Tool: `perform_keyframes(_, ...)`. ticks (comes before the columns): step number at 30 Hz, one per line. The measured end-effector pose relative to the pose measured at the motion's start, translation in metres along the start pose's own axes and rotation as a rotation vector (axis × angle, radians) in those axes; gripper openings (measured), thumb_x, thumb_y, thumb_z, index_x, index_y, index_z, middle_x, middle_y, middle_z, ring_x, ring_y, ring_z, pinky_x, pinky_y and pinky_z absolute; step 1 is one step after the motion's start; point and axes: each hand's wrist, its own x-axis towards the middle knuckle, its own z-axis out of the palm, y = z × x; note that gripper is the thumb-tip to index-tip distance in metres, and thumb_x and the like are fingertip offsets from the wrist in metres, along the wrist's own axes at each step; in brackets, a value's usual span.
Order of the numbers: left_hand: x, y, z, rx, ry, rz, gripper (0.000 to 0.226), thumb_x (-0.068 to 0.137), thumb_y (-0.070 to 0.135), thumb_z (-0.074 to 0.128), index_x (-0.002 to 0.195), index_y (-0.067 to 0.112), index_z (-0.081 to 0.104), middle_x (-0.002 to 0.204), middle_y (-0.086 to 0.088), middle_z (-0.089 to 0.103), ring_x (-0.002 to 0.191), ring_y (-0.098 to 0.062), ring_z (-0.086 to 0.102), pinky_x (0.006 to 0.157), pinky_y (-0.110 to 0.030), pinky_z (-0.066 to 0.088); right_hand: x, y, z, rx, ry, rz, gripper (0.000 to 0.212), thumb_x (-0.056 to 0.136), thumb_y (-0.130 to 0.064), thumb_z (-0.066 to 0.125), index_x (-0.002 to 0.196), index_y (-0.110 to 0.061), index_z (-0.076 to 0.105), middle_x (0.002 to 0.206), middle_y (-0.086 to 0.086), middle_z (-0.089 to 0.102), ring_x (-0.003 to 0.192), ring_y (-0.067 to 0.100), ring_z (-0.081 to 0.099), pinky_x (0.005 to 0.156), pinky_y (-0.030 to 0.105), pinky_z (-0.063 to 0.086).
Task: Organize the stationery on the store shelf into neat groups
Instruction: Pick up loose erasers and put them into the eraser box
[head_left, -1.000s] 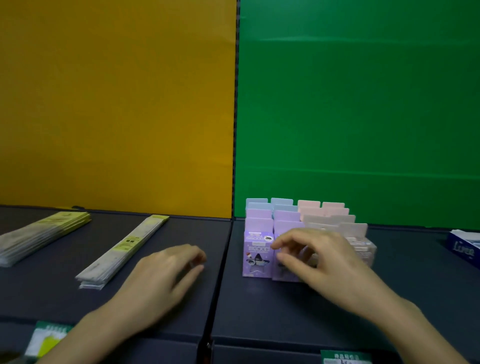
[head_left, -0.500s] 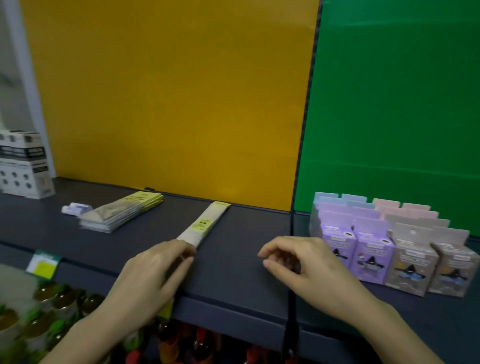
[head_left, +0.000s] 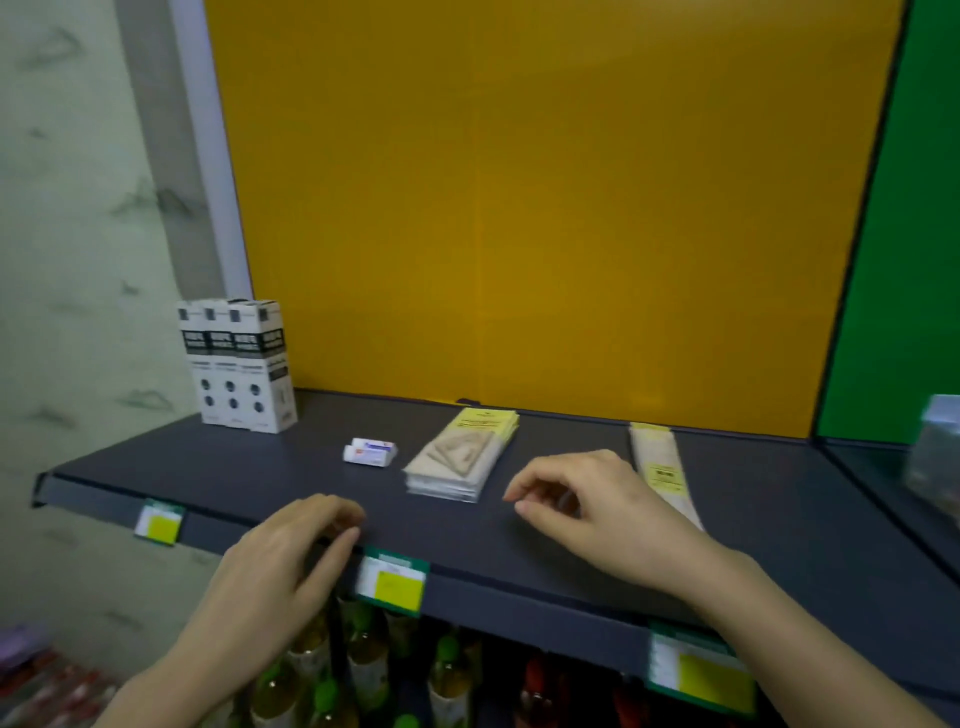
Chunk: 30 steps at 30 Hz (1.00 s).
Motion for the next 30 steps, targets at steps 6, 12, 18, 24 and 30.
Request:
perform_keyframes(6,0.038,-0.07,-0.006,0.021,-0.034,0.029,0.042,0.079,0.05,0.029,0.098,0.028,0.057,0.098,0.013,0.06,0.093,-0.003,0.053,0.078,-0.033,0.052,0.098,-0.023,0.042,0.01,-0.056,0.038,0.017,0.091,-0.02,0.054,0.096,-0.02,0.069,0.093,-0.005,0.07,0.084,0.008,0.061,0.075,0.029,0.051)
perform_keyframes(12,0.099,-0.104,0.023,0.093,-0.224,0.161,0.053,0.083,0.047,0.028,0.124,0.021,0.05,0.127,0.003,0.051,0.115,-0.009,0.04,0.094,-0.02,0.031,0.178,-0.022,0.076,-0.076,-0.117,0.097,0.021,0.092,-0.018,0.052,0.105,-0.018,0.069,0.11,0.006,0.069,0.101,0.021,0.062,0.087,0.035,0.05)
perform_keyframes(18,0.115,-0.132,0.031,0.152,-0.378,0.089,0.065,0.071,0.064,0.014,0.107,0.025,0.051,0.109,0.006,0.047,0.103,-0.01,0.044,0.086,-0.03,0.043,0.228,-0.02,0.107,-0.216,-0.309,0.05,0.028,0.092,-0.019,0.049,0.116,-0.013,0.063,0.124,0.009,0.062,0.114,0.028,0.055,0.094,0.038,0.046)
perform_keyframes(24,0.102,-0.153,0.009,0.142,-0.367,0.092,0.066,0.07,0.074,0.002,0.094,0.029,0.043,0.095,0.013,0.046,0.091,-0.003,0.044,0.081,-0.023,0.041,0.246,-0.019,0.133,-0.358,-0.409,0.115,0.03,0.087,-0.028,0.06,0.111,-0.009,0.063,0.121,0.016,0.058,0.11,0.035,0.054,0.084,0.04,0.046)
perform_keyframes(30,0.087,-0.166,-0.022,-0.073,-0.103,-0.016,0.031,0.087,0.058,0.03,0.092,0.032,0.047,0.089,0.012,0.059,0.086,-0.002,0.057,0.075,-0.025,0.045,0.227,-0.05,0.114,-0.359,-0.281,0.086,0.03,0.096,-0.027,0.042,0.115,-0.003,0.048,0.118,0.021,0.054,0.105,0.038,0.052,0.078,0.04,0.041)
